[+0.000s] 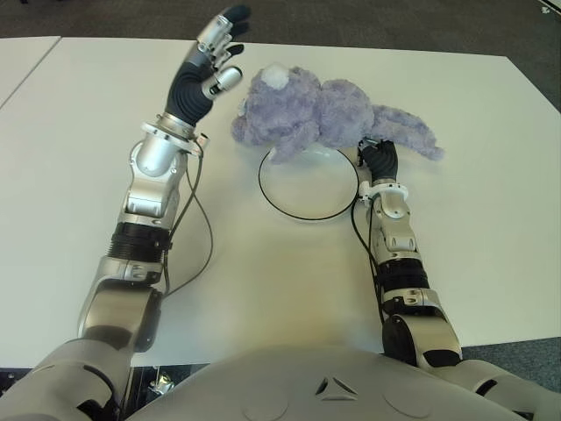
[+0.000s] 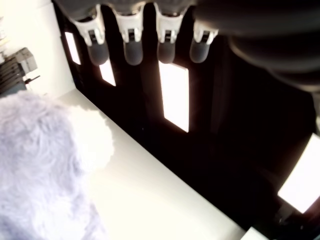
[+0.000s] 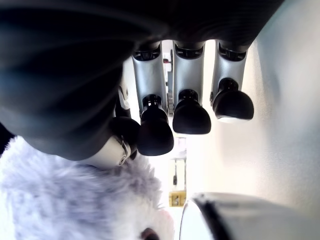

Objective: Put the doll into the plate.

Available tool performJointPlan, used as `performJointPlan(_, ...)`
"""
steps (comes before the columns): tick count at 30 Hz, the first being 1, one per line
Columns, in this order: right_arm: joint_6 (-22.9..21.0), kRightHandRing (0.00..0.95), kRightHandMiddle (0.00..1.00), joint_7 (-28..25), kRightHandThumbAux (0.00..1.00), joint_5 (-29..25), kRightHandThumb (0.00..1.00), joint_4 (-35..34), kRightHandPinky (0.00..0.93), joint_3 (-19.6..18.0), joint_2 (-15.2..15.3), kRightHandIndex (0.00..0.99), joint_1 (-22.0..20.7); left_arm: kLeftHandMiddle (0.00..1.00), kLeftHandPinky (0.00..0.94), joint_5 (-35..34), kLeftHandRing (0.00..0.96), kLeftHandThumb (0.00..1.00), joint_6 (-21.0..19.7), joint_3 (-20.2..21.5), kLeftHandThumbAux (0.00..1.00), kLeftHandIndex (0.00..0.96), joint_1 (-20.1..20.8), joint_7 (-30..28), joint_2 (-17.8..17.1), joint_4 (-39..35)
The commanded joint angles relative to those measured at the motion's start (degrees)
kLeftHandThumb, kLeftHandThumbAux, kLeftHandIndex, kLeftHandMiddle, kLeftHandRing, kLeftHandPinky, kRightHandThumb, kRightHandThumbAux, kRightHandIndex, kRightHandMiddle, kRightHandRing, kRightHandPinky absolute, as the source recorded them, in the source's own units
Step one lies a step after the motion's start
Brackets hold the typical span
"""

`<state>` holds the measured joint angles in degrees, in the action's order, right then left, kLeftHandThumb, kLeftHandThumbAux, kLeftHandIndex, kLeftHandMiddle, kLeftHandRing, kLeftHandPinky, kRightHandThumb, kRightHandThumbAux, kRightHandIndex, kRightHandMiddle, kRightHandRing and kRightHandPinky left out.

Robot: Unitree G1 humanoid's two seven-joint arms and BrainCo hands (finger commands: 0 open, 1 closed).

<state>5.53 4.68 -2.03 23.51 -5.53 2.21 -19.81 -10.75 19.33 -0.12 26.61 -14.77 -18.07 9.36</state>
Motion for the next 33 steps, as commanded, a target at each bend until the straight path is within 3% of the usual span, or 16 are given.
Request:
performJointPlan(1, -1.96, 0.827, 0.821, -0.31, 0.721, -0.07, 0.704, 5.22, 0.827, 0.02, -0.85, 0.440, 3.97, 0.039, 0.000, -4.03, 0.000, 0.006, -5.40, 2.81, 0.388, 0.000, 1.80, -2.11, 0.02, -0.35)
performJointPlan(6, -1.53, 0.827, 0.822, -0.47, 0.721, -0.17, 0.704, 5.70, 0.826, -0.03, -0.89, 0.440, 3.72, 0.052, 0.006, -10.78, 0.006, 0.024, -10.47, 6.80, 0.414, 0.000, 5.18, -5.12, 0.29, 1.76)
performJointPlan(10, -1.44, 0.827, 0.822, -0.59, 0.721, -0.25, 0.705, 5.92, 0.828, -0.07, -0.96, 0.440, 3.56, 0.063, 0.034, -14.09, 0.023, 0.053, -12.24, 9.14, 0.419, 0.000, 6.97, -7.43, 0.45, 3.82)
performJointPlan(20, -1.66, 0.816, 0.815, -0.53, 0.720, -0.21, 0.705, 5.80, 0.817, -0.10, -1.02, 0.441, 3.51, 0.073, 0.065, -16.09, 0.050, 0.069, -12.47, 11.83, 0.418, 0.000, 8.03, -9.11, 2.16, 5.37)
performJointPlan(33, -1.59, 0.805, 0.806, 0.19, 0.719, 0.20, 0.706, 5.59, 0.815, 0.04, -1.21, 0.441, 3.67, 0.113, 0.145, -14.57, 0.117, 0.065, -11.69, 11.77, 0.452, 0.000, 7.19, -10.54, 2.14, 4.67)
